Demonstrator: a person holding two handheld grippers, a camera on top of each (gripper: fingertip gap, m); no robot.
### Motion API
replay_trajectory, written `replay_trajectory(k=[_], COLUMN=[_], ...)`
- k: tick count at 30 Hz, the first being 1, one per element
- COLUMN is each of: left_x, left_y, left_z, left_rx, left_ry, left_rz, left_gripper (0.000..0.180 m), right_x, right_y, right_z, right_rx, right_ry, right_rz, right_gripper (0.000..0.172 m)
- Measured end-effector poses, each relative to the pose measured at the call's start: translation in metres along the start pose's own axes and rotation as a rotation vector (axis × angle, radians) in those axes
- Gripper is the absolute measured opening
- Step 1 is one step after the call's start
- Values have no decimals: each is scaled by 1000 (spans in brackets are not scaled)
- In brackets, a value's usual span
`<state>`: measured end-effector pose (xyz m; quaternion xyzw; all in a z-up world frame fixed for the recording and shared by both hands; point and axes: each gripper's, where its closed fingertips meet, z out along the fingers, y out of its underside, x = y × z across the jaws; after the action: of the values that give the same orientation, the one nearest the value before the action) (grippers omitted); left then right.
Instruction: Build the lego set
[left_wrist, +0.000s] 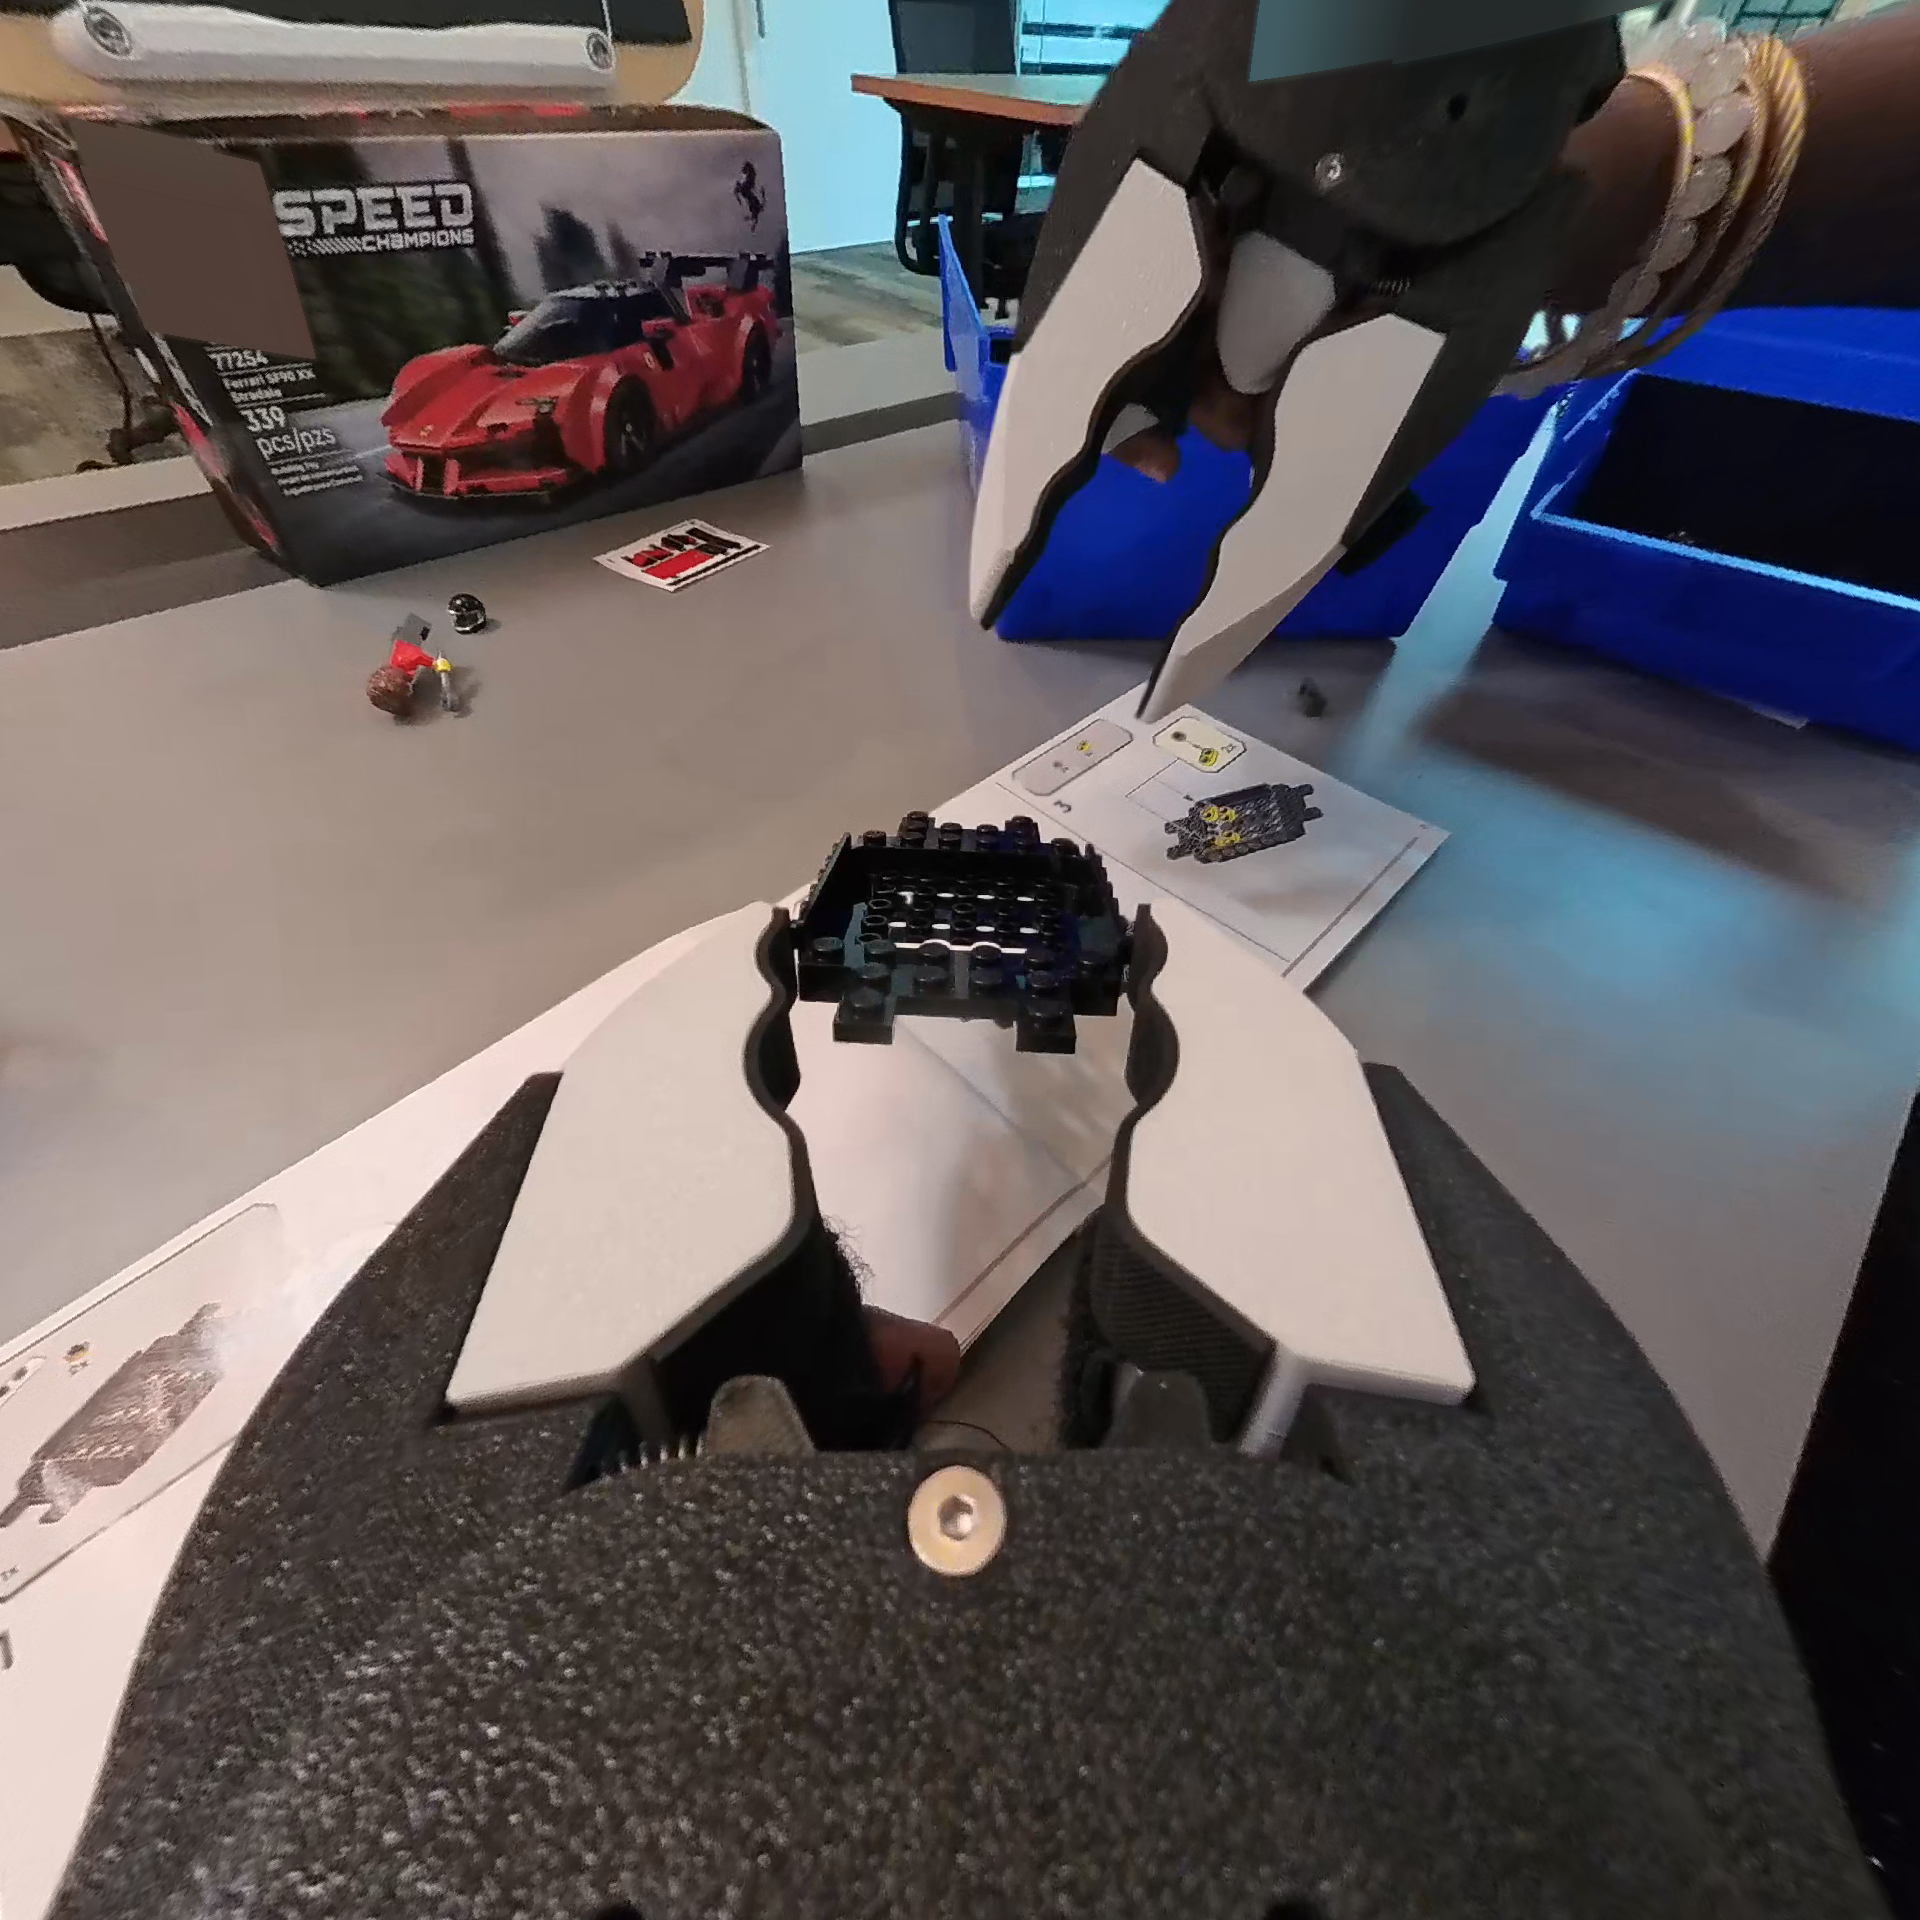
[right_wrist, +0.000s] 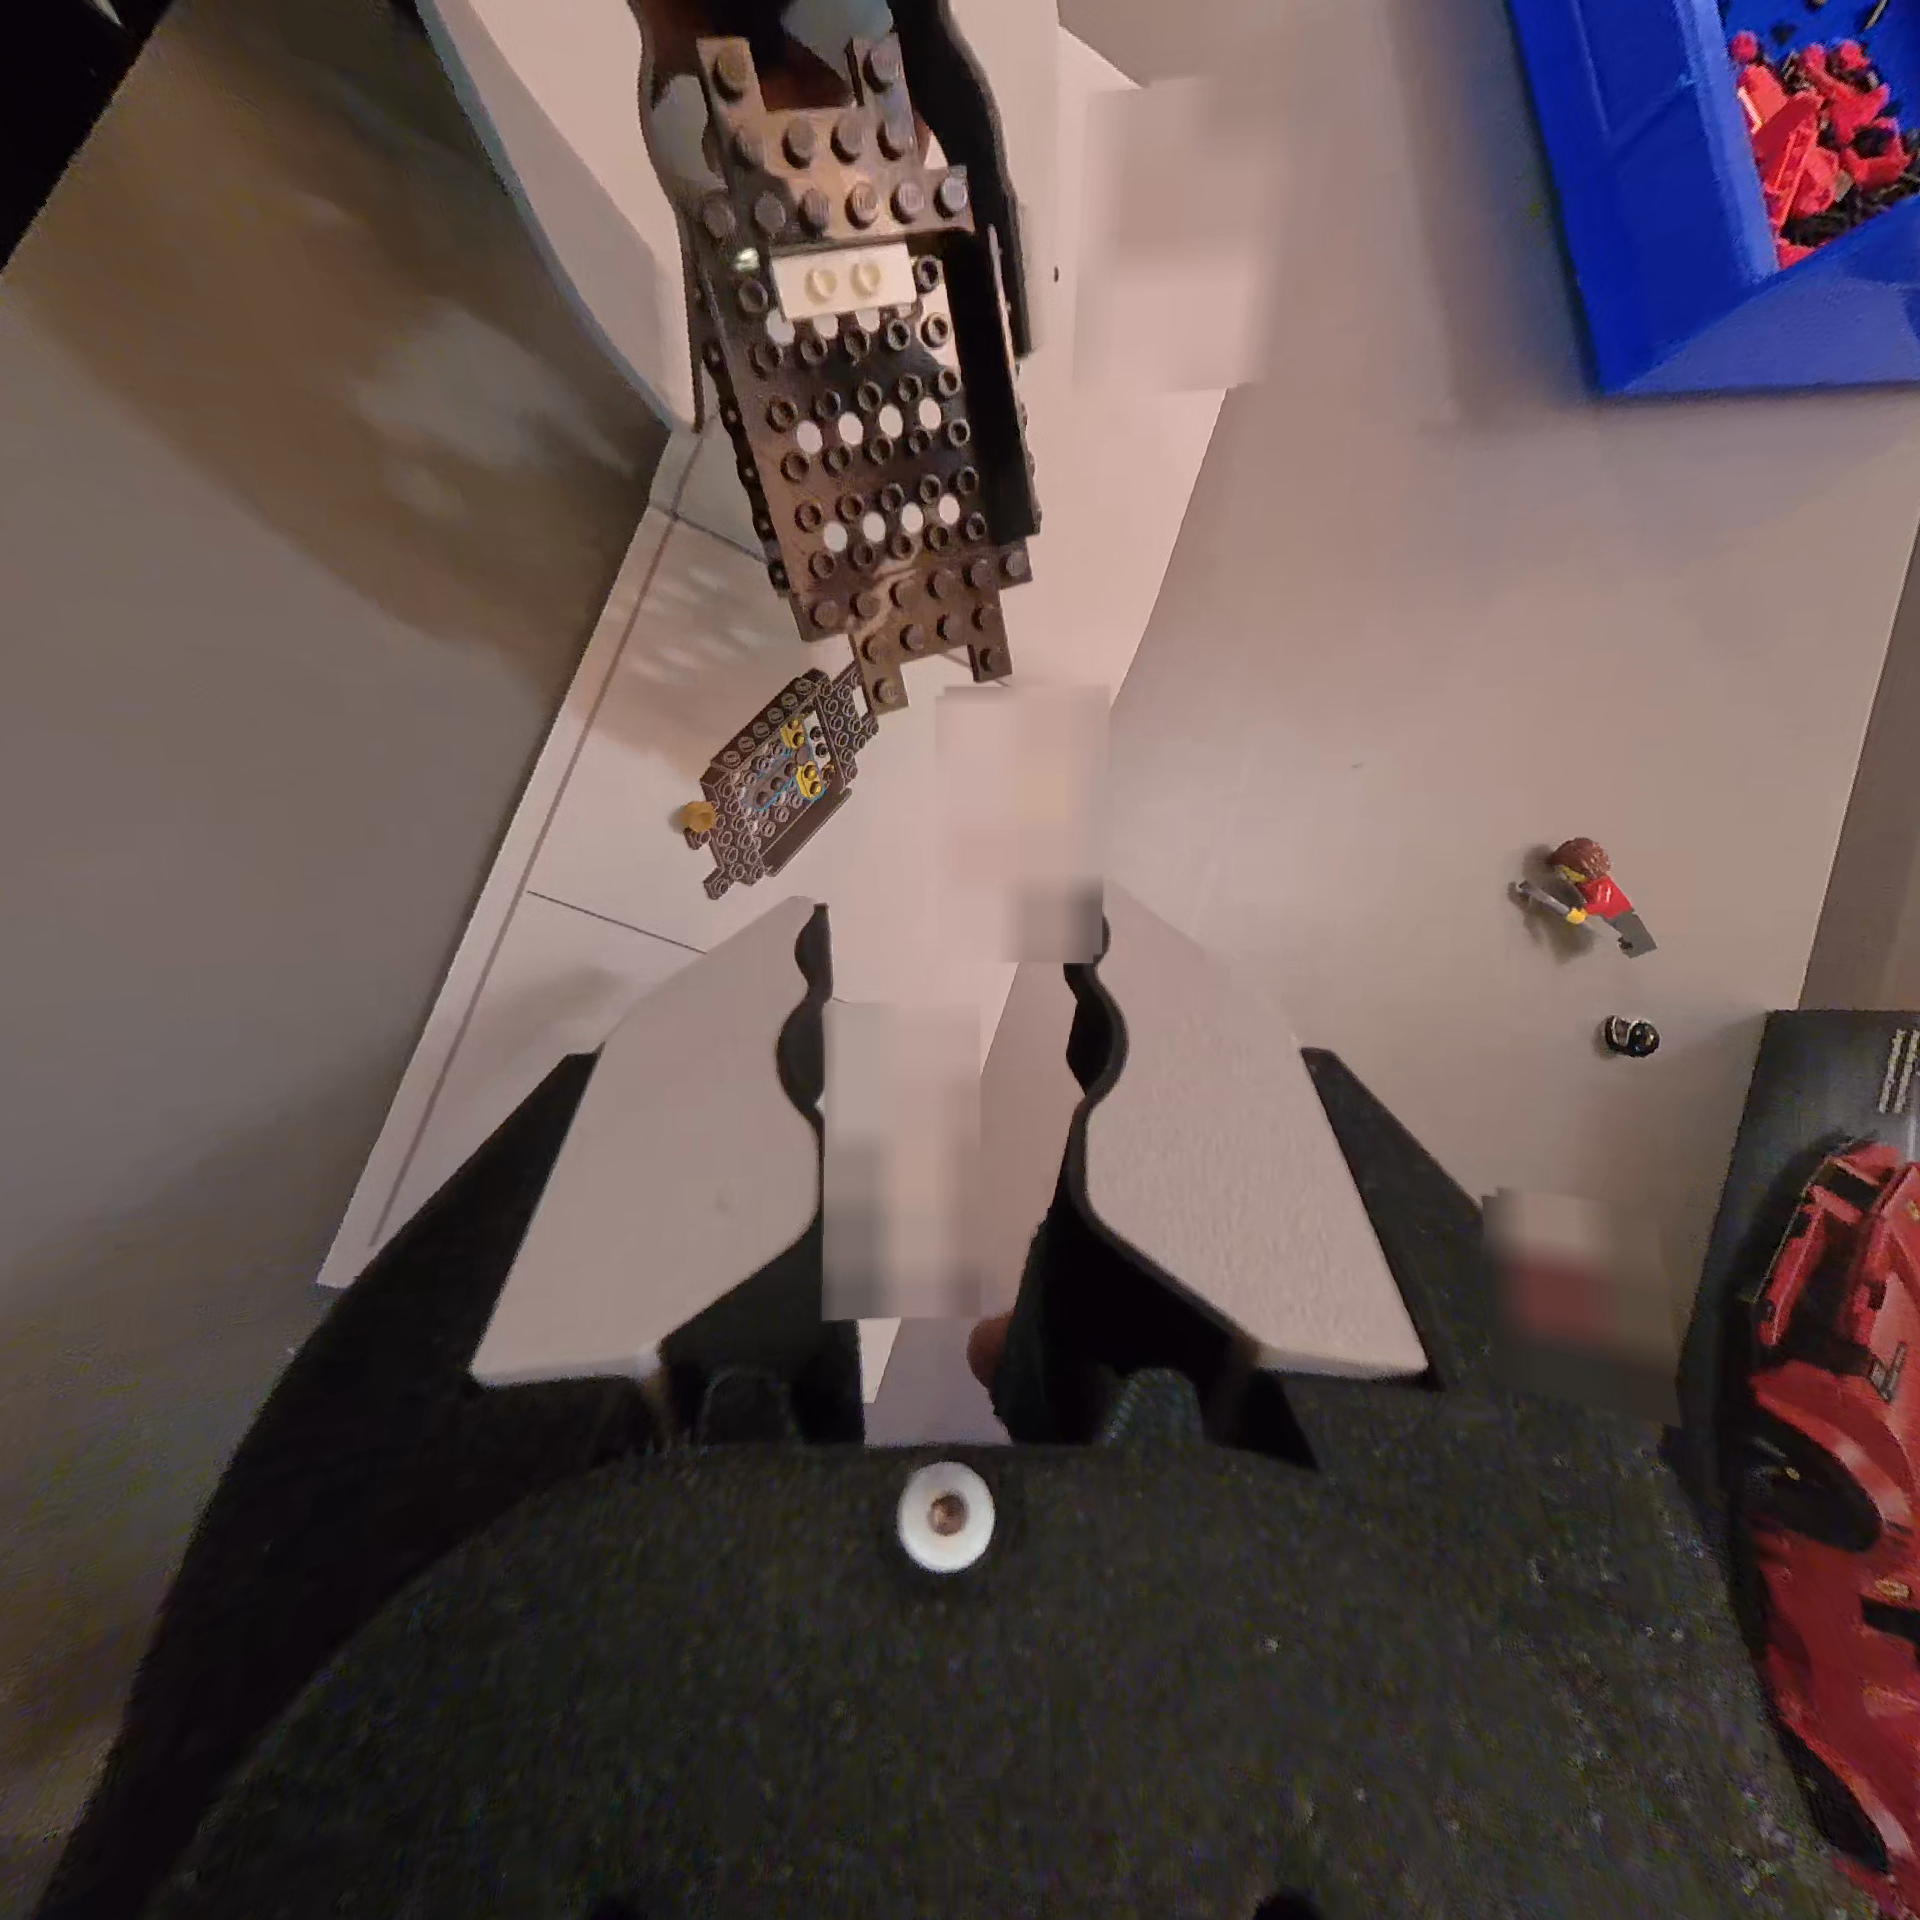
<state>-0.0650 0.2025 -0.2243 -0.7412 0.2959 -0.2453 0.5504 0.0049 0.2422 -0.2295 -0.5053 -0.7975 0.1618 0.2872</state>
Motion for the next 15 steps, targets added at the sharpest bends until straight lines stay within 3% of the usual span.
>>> replay_trajectory(k=[15], left_x=[-5], left_y=[-8], left_z=[-8], left_rx=[31], left_ry=[13], left_rz=[-15], left_gripper=[61], right_x=[-5], right_y=[8], right_z=[-18], right_rx=[-13], right_ry=[26], right_rz=[85], right_gripper=[40])
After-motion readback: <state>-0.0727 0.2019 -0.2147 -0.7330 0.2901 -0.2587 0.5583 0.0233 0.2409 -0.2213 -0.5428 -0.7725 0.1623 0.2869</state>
